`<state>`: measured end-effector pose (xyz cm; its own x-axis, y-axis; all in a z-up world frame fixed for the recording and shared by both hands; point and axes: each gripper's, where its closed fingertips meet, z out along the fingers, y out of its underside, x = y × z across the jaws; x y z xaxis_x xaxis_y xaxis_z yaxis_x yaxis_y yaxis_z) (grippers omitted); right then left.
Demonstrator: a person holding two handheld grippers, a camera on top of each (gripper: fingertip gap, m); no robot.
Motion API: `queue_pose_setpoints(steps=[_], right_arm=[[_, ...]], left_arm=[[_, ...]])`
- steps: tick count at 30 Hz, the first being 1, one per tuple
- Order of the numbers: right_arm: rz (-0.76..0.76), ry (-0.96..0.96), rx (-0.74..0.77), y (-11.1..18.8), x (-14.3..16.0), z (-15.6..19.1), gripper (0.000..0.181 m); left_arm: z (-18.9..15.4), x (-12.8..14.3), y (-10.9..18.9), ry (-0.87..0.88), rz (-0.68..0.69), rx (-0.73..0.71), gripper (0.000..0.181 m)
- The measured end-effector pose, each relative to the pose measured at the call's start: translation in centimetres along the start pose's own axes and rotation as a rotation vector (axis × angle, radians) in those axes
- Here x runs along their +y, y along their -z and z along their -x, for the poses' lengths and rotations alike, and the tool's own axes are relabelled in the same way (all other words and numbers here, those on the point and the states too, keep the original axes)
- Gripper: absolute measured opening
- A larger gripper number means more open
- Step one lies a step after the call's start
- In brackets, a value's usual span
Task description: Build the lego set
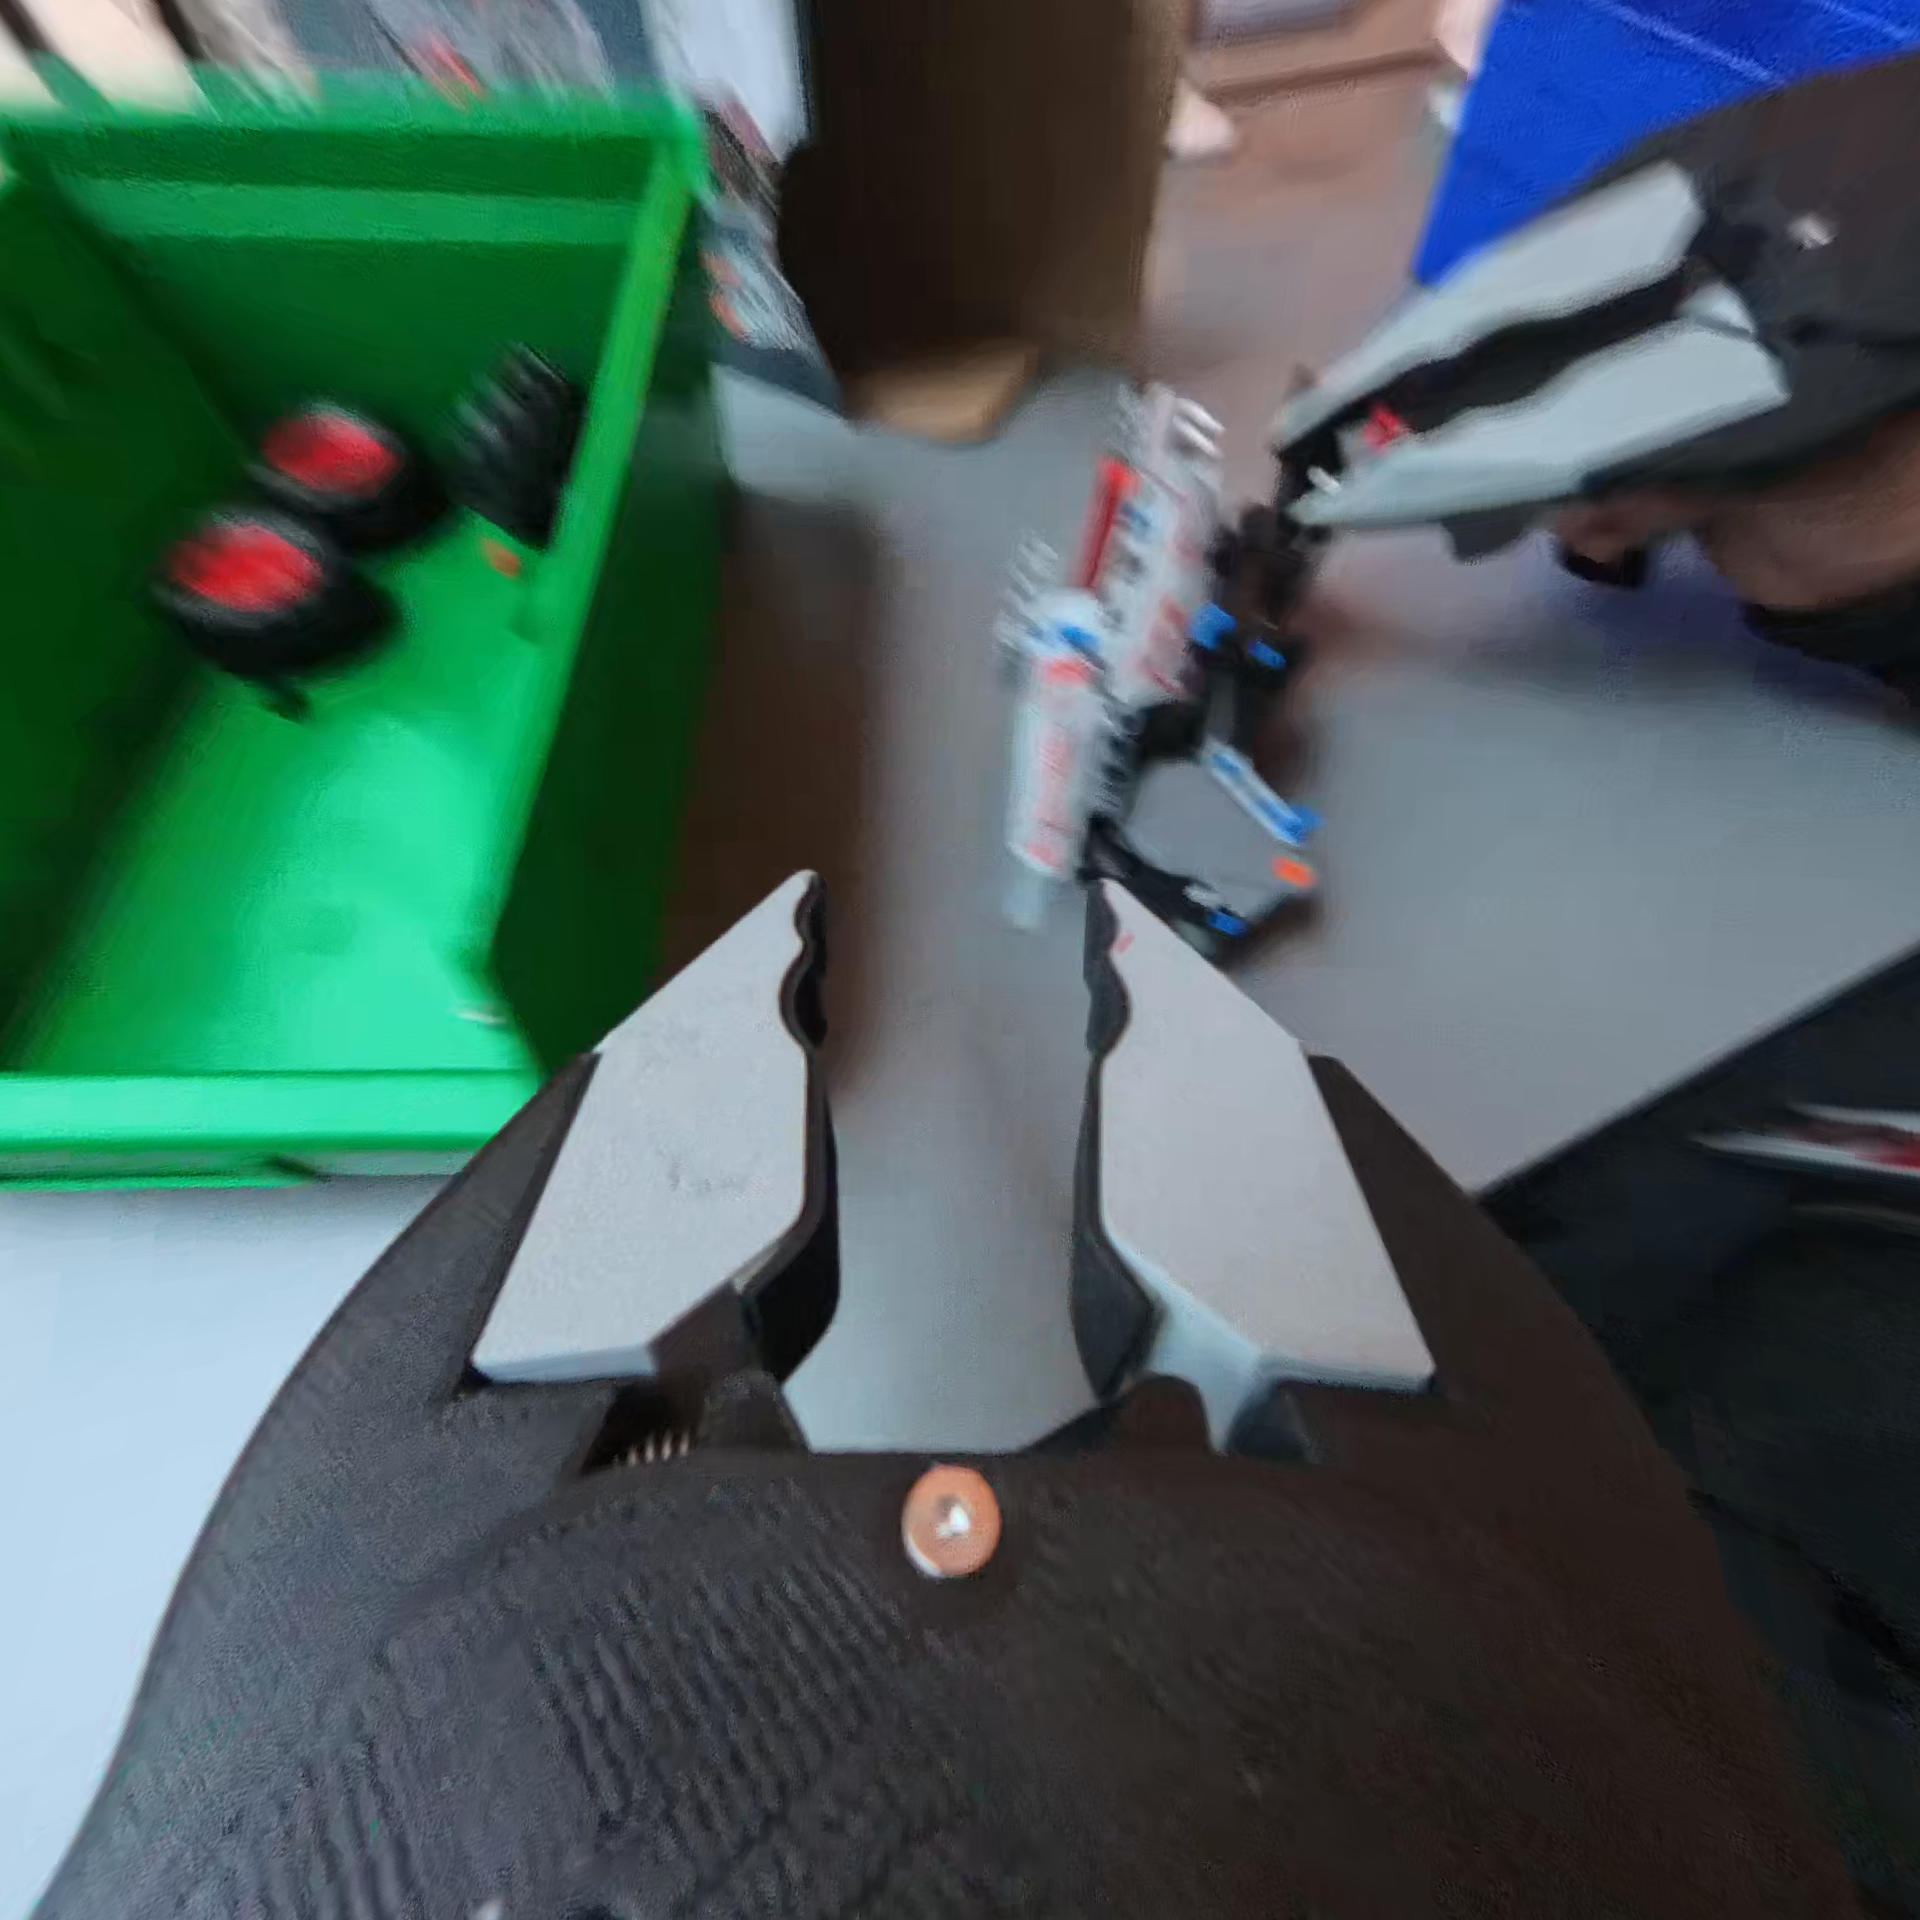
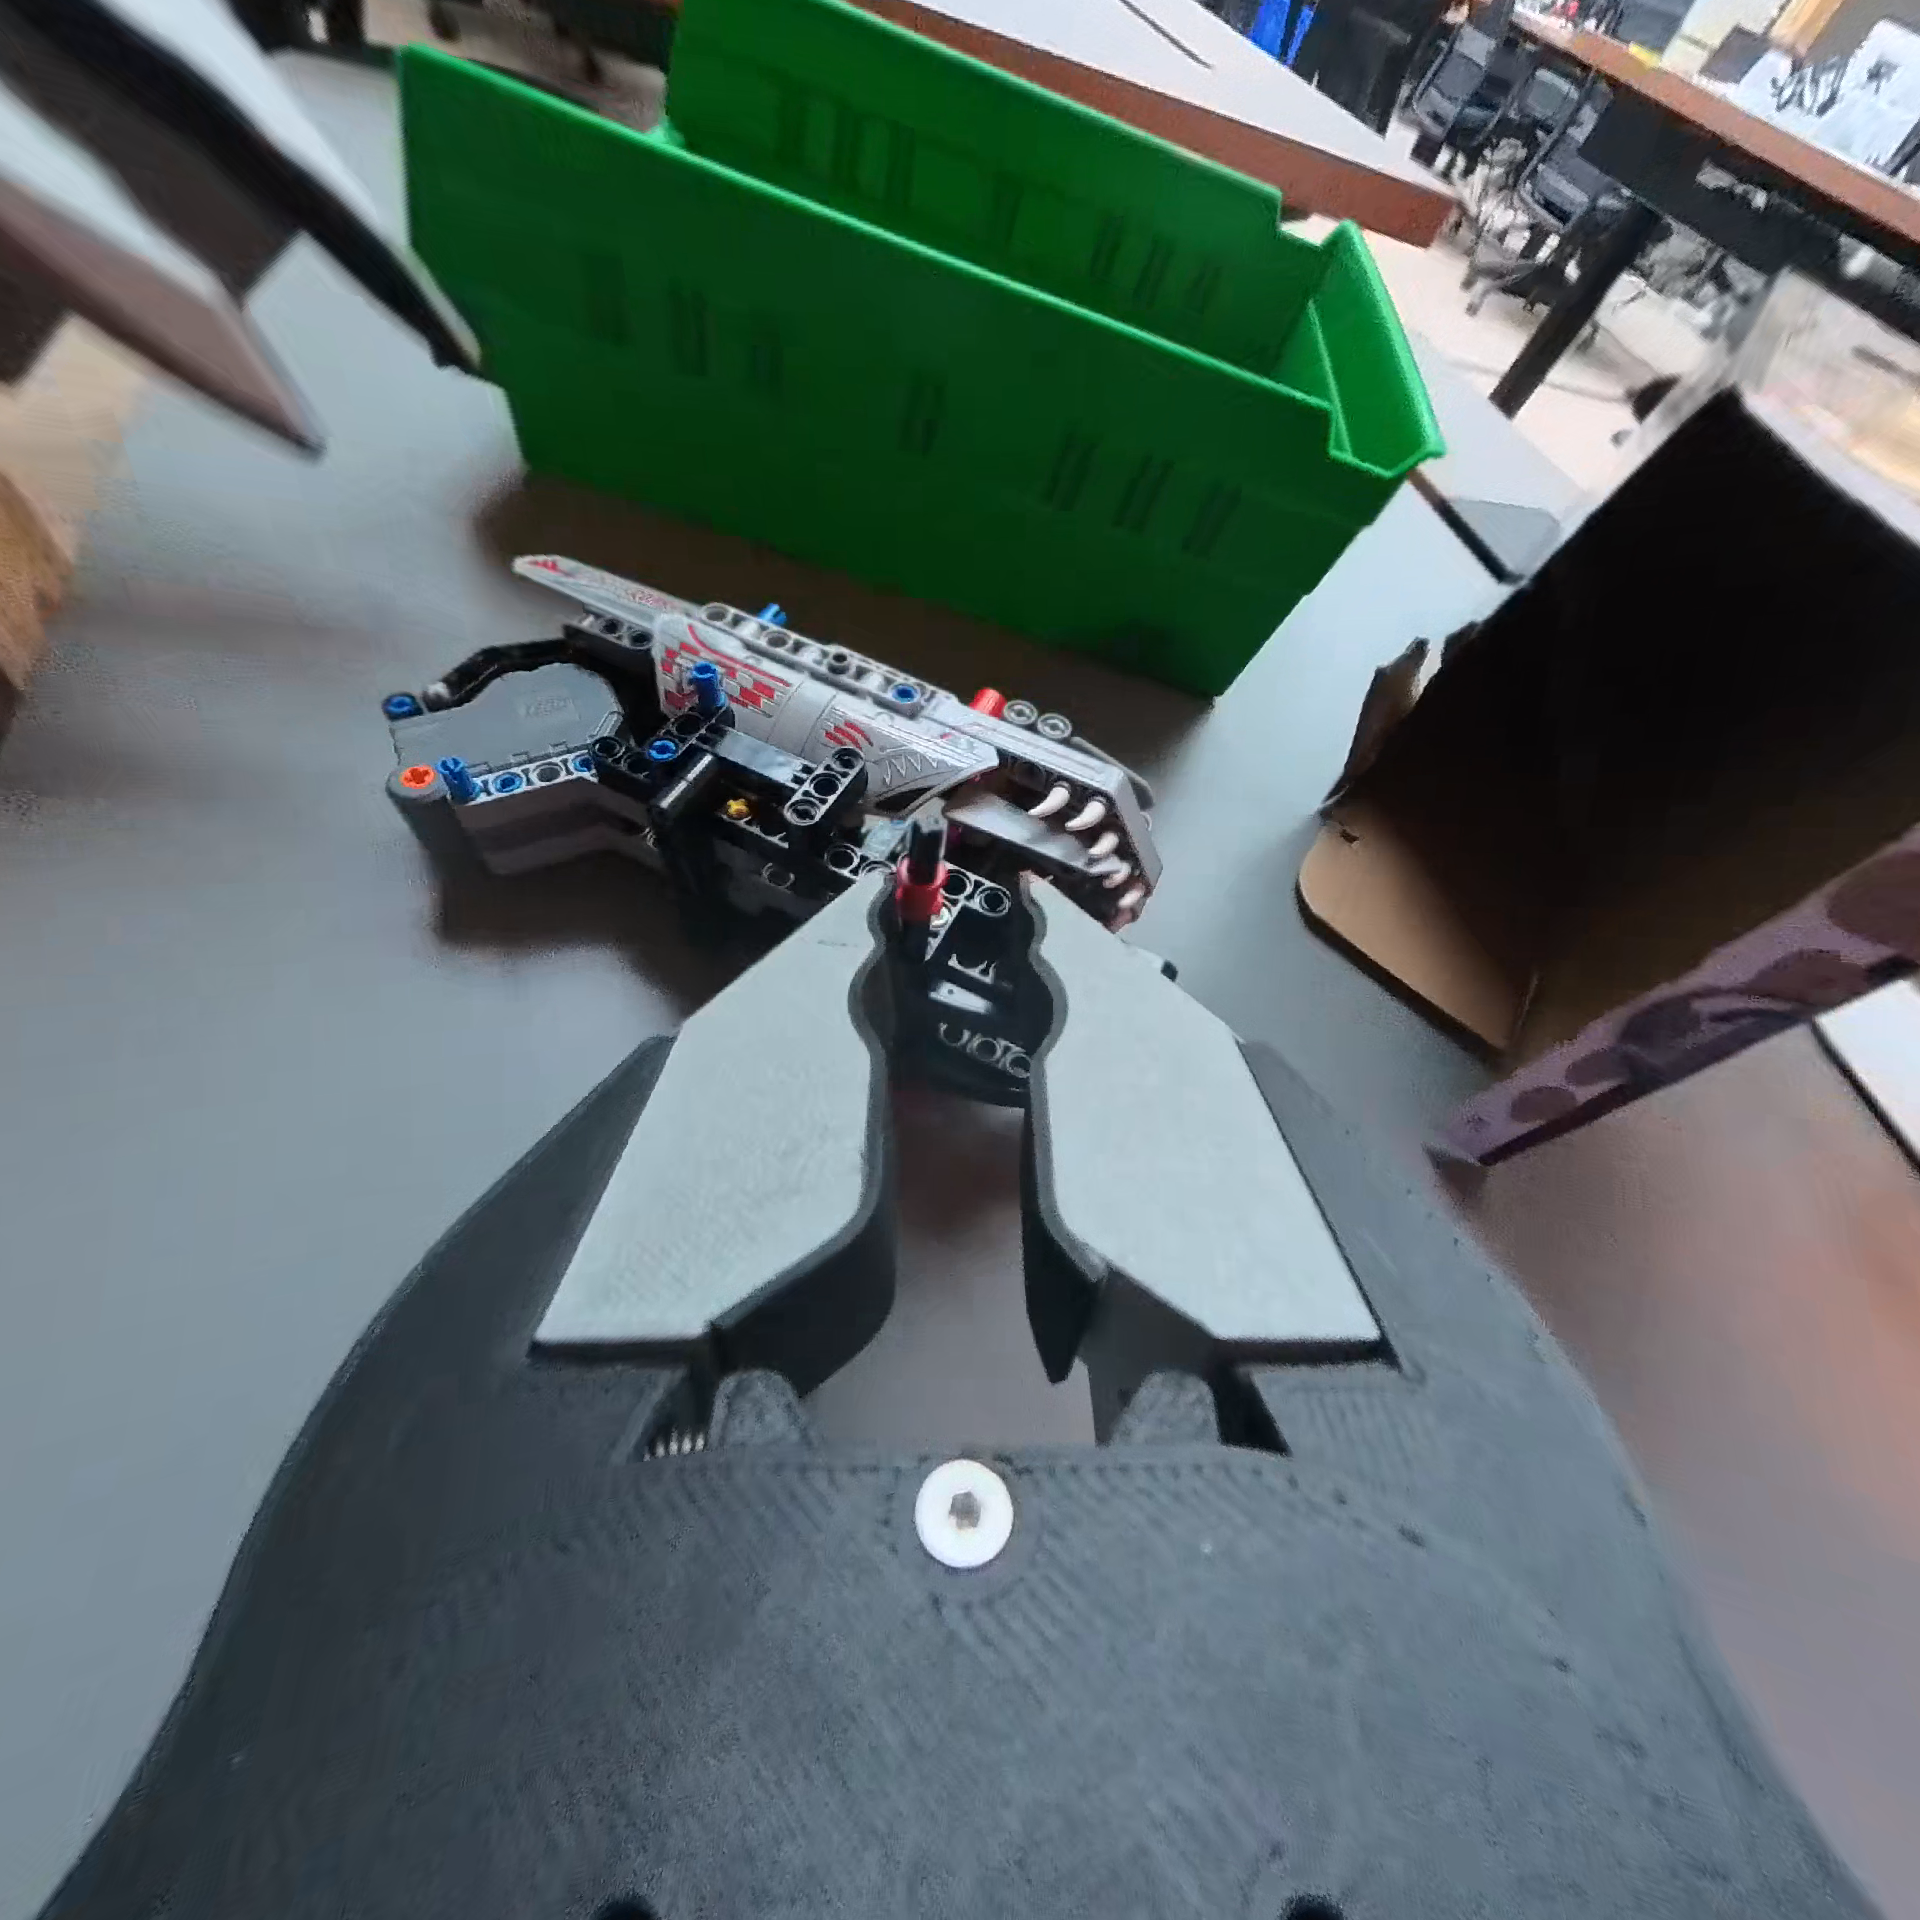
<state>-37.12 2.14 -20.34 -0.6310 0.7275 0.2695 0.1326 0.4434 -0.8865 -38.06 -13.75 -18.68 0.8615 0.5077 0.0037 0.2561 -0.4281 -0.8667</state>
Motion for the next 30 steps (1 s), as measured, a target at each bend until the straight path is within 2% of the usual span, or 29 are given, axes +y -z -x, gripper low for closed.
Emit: queue_pose_setpoints(steps=[3,4,5,6,7,8,11,13,14,16,17,19,20,21,23,24,25,26,29,30], right_arm=[[-0.058,0.059,0.016,1.6,0.3,0.3,0.017],[-0.047,0.046,0.024,1.8,0.3,0.2,0.017],[-0.041,0.033,0.036,1.8,0.3,0.0,0.017],[-0.049,0.021,0.044,1.7,0.3,-0.2,0.017],[-0.059,0.013,0.044,1.5,0.3,-0.3,0.017],[-0.061,0.012,0.041,1.5,0.3,-0.2,0.017],[-0.065,0.036,0.041,1.7,0.5,0.0,0.017],[-0.059,0.037,0.044,1.6,0.6,-0.2,0.017],[-0.054,0.034,0.045,1.6,0.7,-0.3,0.017],[-0.052,0.021,0.046,1.8,0.9,-0.5,0.017],[-0.051,0.005,0.043,1.8,0.9,-0.6,0.017],[-0.051,-0.028,0.033,2.0,1.0,-0.7,0.017],[-0.050,-0.040,0.030,2.0,1.0,-0.7,0.017],[-0.049,-0.048,0.030,2.0,1.1,-0.8,0.017],[-0.049,-0.053,0.034,2.0,1.1,-1.0,0.017],[-0.051,-0.051,0.038,1.9,1.2,-1.1,0.017],[-0.051,-0.051,0.043,1.9,1.2,-1.1,0.017],[-0.049,-0.048,0.052,2.0,1.2,-1.2,0.017],[-0.049,-0.043,0.096,2.2,1.2,-1.9,0.029],[-0.047,-0.049,0.096,2.2,1.3,-2.0,0.032]], left_arm=[[5.9,-2.8,2.9,-0.143,-0.047,-0.347,0.062],[8.0,-3.2,3.5,-0.192,-0.046,-0.467,0.057],[9.9,-3.3,3.6,-0.241,-0.027,-0.556,0.037],[11.2,-2.4,3.0,-0.247,0.043,-0.584,0.010],[11.6,-0.9,1.7,-0.201,0.137,-0.538,0.000],[11.8,-0.1,0.8,-0.118,0.181,-0.502,0.000],[9.3,0.0,-1.6,0.054,0.134,-0.282,0.000],[8.1,-0.3,-2.0,0.155,0.114,-0.216,0.031],[7.0,-1.0,-1.9,0.195,0.079,-0.155,0.038],[4.2,-3.3,-1.4,0.254,-0.062,-0.010,0.031],[3.1,-4.0,-1.2,0.267,-0.094,0.039,0.038],[2.0,-3.9,-1.3,0.262,-0.053,0.043,0.071],[1.6,-3.7,-1.5,0.238,-0.028,0.034,0.072],[1.6,-3.5,-1.8,0.201,-0.006,0.002,0.070],[2.9,-2.4,-2.8,0.127,0.052,-0.113,0.054],[2.5,-2.2,-3.6,0.117,0.057,-0.080,0.049],[1.6,-2.6,-4.3,0.137,0.029,-0.011,0.028],[1.6,-2.9,-4.7,0.162,0.016,-0.008,0.016],[3.9,-3.5,-5.5,0.094,0.023,-0.203,0.005],[4.0,-3.6,-5.8,0.094,0.035,-0.226,0.005]])
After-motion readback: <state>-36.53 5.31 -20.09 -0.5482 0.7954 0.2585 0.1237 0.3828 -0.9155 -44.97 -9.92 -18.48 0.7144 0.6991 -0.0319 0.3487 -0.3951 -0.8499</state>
